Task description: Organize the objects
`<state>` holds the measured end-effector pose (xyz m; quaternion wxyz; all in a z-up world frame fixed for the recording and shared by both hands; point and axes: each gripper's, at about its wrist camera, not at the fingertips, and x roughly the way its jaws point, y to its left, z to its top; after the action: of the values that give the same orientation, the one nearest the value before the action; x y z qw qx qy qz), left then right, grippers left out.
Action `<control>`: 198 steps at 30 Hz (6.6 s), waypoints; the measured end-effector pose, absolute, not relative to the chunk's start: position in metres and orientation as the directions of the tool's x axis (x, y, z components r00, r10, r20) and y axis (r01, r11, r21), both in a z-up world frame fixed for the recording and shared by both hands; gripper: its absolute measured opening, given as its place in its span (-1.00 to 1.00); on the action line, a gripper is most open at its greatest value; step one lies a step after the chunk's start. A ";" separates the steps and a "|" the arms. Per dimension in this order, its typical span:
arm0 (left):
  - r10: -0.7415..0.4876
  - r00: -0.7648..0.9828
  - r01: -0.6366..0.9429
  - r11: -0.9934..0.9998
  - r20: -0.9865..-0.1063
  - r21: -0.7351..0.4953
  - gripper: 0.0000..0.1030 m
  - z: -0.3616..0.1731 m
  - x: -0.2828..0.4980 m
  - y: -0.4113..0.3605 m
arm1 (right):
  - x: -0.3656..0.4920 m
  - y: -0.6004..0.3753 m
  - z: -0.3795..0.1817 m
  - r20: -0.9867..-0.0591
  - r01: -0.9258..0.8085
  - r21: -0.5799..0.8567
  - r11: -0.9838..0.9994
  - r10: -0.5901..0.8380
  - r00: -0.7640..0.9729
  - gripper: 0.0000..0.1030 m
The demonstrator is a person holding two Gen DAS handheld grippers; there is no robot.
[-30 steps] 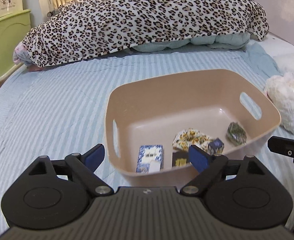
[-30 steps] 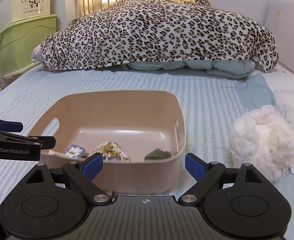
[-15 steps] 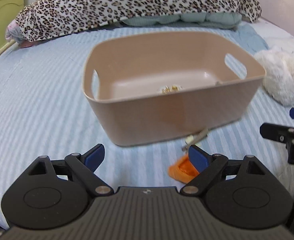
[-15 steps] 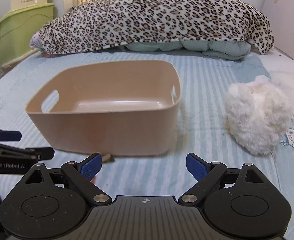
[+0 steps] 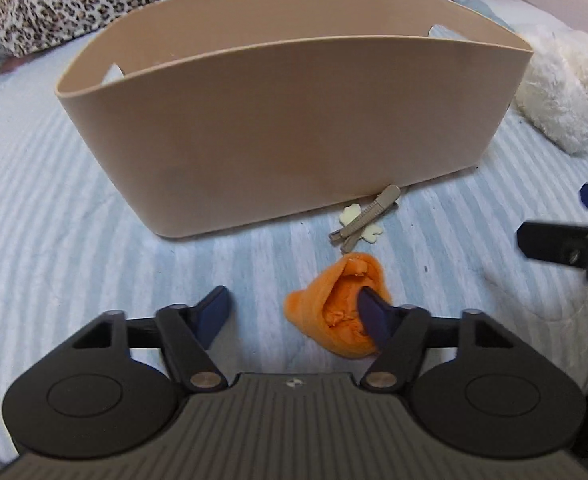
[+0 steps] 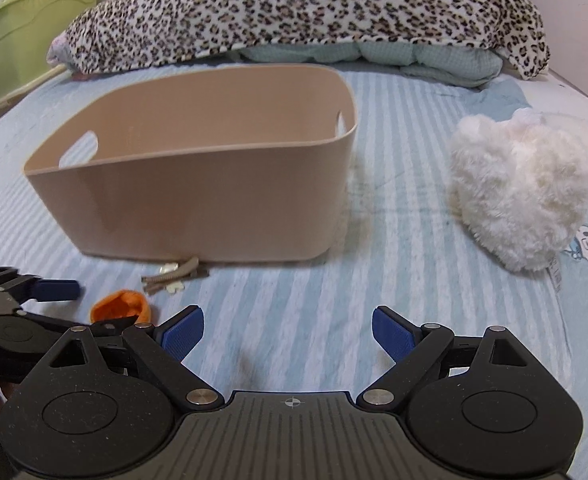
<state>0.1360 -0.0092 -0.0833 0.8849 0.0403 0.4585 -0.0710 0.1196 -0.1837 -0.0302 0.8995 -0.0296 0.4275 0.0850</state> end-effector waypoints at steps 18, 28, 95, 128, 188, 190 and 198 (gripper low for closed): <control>-0.072 0.522 0.264 0.961 -0.850 0.081 -0.87 -0.071 0.150 0.028 | 0.150 -0.139 -0.055 -0.808 -0.211 0.062 0.976 0.173 0.563 0.80; -0.080 0.546 0.168 0.986 -0.834 0.015 -0.87 -0.071 0.162 0.057 | 0.166 -0.106 -0.069 -0.816 -0.262 0.067 0.963 0.204 0.541 0.80; 0.068 0.633 0.044 0.991 -0.771 0.124 -0.81 -0.015 0.256 0.017 | 0.228 -0.150 0.003 -0.688 -0.187 0.074 0.980 0.186 0.702 0.08; -0.021 0.711 0.093 0.994 -0.703 0.065 0.76 0.058 0.132 0.026 | 0.107 -0.154 0.061 -0.680 -0.205 0.065 0.977 0.194 0.707 0.97; -0.074 0.695 0.094 0.996 -0.715 -0.012 0.84 0.054 -0.018 0.038 | -0.015 -0.162 0.042 -0.736 -0.197 0.129 0.972 0.227 0.638 1.00; -0.080 0.691 0.099 0.995 -0.718 -0.016 0.84 0.052 -0.018 0.038 | -0.015 -0.163 0.042 -0.736 -0.197 0.128 0.972 0.226 0.638 1.00; -0.082 0.677 0.105 0.994 -0.731 -0.015 0.84 0.046 -0.016 0.035 | -0.013 -0.165 0.039 -0.743 -0.190 0.129 0.973 0.222 0.631 1.00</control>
<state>-0.0161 0.0346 0.0456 0.9156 0.0140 0.3987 -0.0511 -0.0128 -0.1654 0.0395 0.9030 0.0192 0.4139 0.1140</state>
